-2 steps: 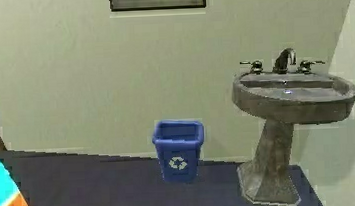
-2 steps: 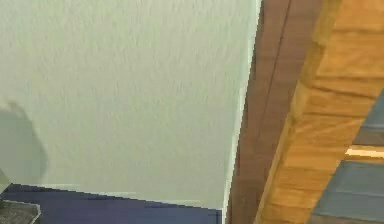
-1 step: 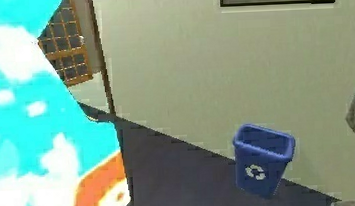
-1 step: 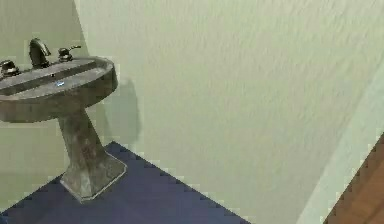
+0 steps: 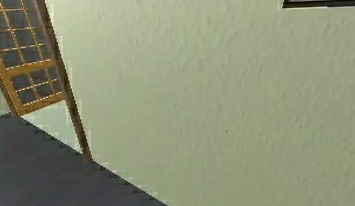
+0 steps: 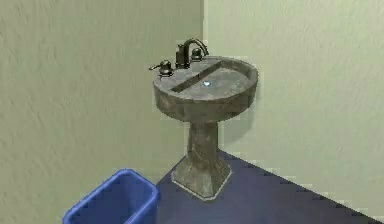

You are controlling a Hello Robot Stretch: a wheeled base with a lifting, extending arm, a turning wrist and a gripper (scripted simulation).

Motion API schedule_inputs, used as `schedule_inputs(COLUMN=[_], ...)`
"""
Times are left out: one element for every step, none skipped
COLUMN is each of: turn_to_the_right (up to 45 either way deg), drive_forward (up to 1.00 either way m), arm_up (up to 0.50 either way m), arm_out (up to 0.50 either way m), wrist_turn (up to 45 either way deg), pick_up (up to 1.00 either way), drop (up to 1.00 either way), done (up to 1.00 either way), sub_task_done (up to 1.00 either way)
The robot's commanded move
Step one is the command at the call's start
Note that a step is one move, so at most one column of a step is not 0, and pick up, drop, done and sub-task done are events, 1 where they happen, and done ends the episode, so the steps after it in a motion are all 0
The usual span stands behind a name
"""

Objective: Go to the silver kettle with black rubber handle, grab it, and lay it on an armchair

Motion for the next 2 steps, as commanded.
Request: schedule_inputs(turn_to_the_right=[-45.0, -3.0], drive_forward=[0.0, 0.0], arm_up=[0.0, 0.0], arm_out=[0.0, 0.0], wrist_turn=[0.0, 0.0], pick_up=[0.0, 0.0], drop=[0.0, 0.0], done=[0.0, 0.0], sub_task_done=[0.0, 0.0])
